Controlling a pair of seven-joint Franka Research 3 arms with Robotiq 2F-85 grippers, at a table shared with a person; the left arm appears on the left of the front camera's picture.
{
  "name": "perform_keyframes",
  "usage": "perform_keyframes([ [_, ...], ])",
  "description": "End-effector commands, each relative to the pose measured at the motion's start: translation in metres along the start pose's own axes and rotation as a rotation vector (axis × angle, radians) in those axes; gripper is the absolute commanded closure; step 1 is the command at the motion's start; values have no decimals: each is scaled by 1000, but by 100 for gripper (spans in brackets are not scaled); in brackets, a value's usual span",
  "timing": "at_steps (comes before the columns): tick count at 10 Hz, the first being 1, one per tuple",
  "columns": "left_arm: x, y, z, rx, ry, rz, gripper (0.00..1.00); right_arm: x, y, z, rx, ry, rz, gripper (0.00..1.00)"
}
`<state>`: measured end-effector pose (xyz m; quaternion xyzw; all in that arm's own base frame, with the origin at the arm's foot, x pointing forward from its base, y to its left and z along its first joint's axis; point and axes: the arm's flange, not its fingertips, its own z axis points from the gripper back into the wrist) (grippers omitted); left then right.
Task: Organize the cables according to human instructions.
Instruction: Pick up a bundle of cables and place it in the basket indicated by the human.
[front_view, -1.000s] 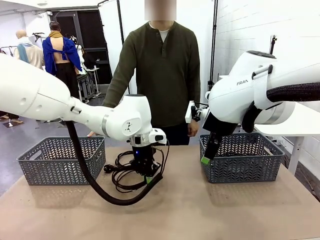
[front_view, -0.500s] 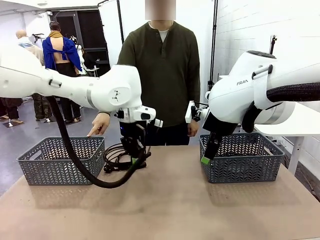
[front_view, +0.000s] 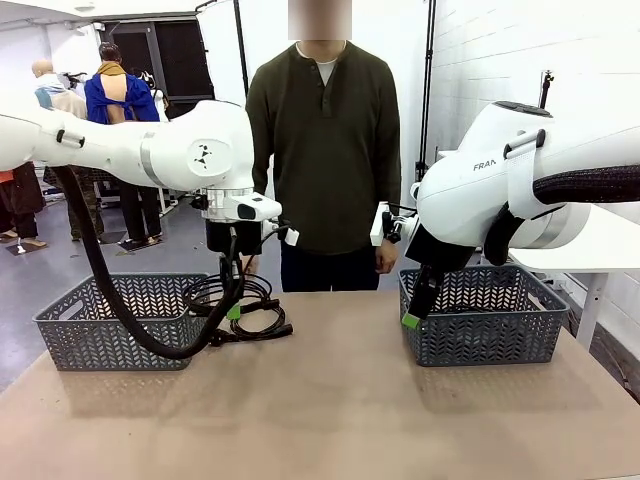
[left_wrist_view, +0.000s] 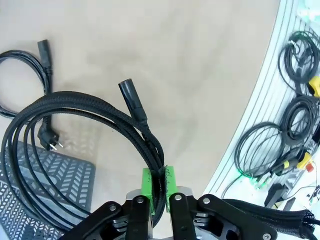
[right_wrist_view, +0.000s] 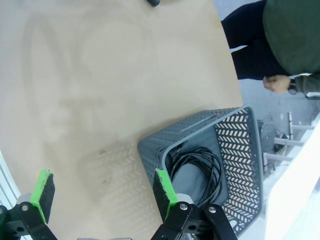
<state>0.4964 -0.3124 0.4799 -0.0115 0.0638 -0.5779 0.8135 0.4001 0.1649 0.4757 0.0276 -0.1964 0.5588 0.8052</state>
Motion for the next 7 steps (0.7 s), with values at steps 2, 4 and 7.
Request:
perform_keyframes([
  [2,0,0,0,0,0,0,100,0,0,-1,-11,5,-8,0],
  [4,0,0,0,0,0,0,100,0,0,-1,-11,5,-8,0],
  [7,0,0,-2,-6,5,-2,100,0,0,-1,-11,5,-8,0],
])
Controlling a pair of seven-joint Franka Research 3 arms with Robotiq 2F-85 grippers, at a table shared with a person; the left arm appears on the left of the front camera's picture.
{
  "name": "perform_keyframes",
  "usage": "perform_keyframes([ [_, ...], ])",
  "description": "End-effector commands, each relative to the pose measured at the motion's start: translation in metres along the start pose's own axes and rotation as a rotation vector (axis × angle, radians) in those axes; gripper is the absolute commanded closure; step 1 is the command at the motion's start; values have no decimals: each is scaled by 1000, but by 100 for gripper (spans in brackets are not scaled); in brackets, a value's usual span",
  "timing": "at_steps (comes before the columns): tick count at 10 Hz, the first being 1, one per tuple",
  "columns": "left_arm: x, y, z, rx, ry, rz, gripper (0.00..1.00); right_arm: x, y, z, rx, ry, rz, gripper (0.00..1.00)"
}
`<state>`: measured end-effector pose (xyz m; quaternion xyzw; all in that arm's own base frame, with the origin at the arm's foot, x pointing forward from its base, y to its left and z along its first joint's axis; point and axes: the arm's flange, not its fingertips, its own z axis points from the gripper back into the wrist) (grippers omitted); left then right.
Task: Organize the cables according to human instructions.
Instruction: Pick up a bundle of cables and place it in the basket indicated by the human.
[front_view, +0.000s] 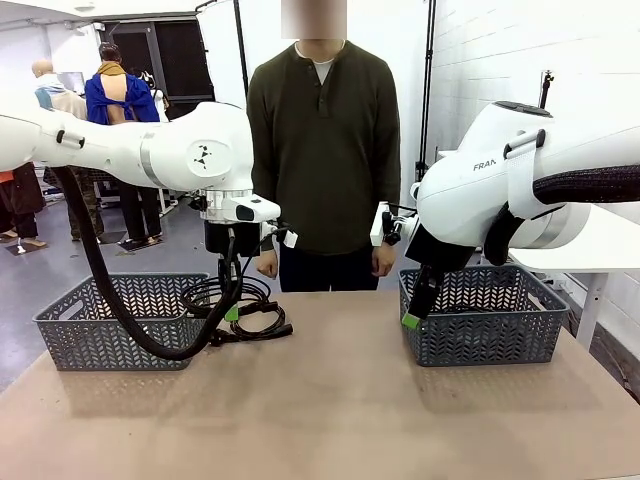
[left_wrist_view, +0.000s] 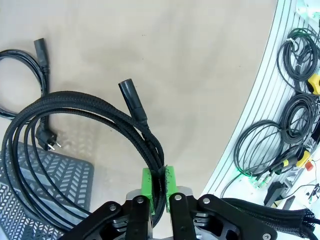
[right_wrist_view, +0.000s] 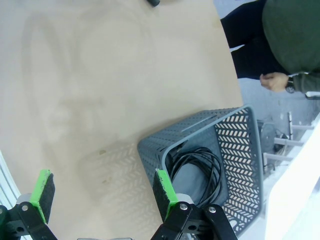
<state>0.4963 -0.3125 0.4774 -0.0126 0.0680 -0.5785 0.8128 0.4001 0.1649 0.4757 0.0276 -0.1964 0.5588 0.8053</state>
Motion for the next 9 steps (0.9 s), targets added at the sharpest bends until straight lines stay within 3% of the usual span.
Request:
perform_keyframes([
  [1,0,0,1,24,3,-44,100,0,0,-1,-11,5,-8,0],
  [6,-20,12,32,83,-17,-87,100,0,0,-1,-11,5,-8,0],
  [9,-66,37,52,59,-5,-155,100,0,0,-1,-11,5,-8,0],
])
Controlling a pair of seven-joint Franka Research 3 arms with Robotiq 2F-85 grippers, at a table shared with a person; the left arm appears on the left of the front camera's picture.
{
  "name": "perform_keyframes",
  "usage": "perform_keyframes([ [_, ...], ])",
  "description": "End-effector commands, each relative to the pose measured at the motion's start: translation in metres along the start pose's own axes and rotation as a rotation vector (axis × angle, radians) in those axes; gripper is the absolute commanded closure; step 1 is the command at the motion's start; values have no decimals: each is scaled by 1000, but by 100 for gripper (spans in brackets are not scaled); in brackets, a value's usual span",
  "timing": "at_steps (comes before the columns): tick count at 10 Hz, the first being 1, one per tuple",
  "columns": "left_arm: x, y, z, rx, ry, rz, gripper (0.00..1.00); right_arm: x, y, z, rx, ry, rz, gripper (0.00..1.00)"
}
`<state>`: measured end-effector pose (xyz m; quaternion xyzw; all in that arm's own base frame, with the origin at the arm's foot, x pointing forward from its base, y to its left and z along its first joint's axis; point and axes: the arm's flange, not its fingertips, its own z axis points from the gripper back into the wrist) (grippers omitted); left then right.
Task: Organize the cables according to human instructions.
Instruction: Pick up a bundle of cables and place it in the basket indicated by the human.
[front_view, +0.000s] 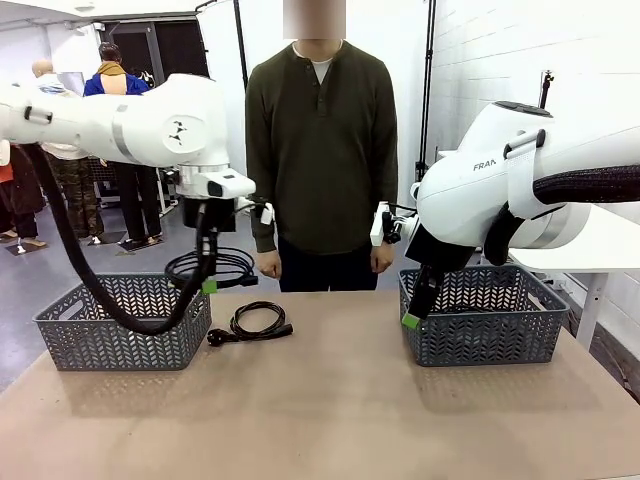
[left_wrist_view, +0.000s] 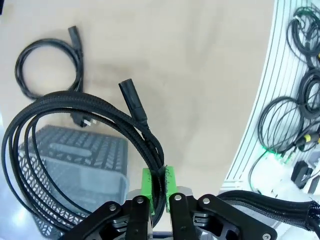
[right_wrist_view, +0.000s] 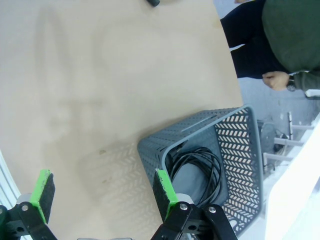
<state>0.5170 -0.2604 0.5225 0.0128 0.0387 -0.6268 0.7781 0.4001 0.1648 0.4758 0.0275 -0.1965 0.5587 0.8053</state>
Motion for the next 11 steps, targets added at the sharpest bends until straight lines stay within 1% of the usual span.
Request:
perform_keyframes([
  [1,-35,8,12,-9,13,-41,100,0,0,-1,-11,5,-8,0],
  [3,-68,25,15,-3,-3,-51,100,0,0,-1,-11,5,-8,0],
  [5,-91,40,5,-19,-2,-26,100,0,0,-1,-11,5,-8,0],
  [9,-121,54,-23,-6,-42,-36,100,0,0,-1,-11,5,-8,0],
  [11,-134,64,-32,26,-23,-41,100,0,0,-1,-11,5,-8,0],
])
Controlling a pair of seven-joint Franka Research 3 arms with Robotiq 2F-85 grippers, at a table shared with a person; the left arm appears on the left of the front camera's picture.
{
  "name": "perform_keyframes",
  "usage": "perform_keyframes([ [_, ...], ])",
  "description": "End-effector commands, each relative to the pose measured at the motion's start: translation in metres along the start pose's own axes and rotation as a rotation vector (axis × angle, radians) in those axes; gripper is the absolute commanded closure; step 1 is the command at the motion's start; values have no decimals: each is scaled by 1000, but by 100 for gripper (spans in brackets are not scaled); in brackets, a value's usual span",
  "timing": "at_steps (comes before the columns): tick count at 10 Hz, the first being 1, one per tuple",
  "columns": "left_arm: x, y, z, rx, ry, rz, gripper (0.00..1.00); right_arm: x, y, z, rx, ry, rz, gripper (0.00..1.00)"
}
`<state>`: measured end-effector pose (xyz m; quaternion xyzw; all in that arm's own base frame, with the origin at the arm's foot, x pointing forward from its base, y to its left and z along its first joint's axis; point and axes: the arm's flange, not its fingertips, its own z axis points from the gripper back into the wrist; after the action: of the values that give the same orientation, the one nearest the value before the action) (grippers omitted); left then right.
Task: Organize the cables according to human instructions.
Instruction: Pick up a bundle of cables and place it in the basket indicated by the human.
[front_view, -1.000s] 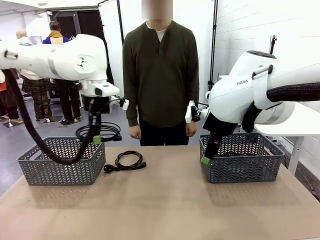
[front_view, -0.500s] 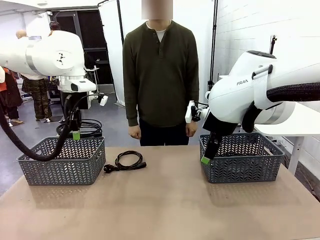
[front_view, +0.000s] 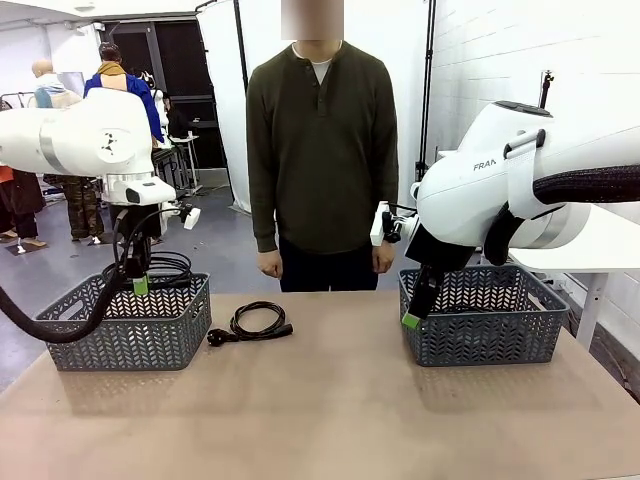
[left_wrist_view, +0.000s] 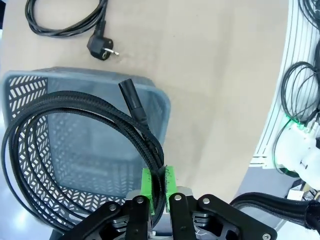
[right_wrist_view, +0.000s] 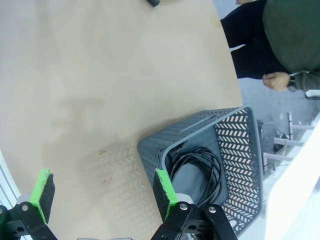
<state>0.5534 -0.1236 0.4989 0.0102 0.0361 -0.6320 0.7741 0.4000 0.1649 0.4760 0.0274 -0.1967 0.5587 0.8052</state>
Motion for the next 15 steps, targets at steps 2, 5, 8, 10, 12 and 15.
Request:
perform_keyframes([
  [2,-23,11,-2,42,-11,-37,100,0,0,-1,-10,5,-8,0],
  [5,-34,25,-5,26,1,-77,100,0,0,-1,-10,5,-8,0],
  [8,-39,38,-13,20,-12,-56,100,0,0,-1,-10,5,-8,0],
  [10,-39,47,-18,10,-1,-42,100,0,0,-1,-10,5,-8,0],
  [12,-37,52,-22,-10,6,-39,100,0,0,-1,-10,5,-8,0],
  [15,-40,53,-30,-5,2,-16,82,0,0,-1,-10,5,-8,0],
])
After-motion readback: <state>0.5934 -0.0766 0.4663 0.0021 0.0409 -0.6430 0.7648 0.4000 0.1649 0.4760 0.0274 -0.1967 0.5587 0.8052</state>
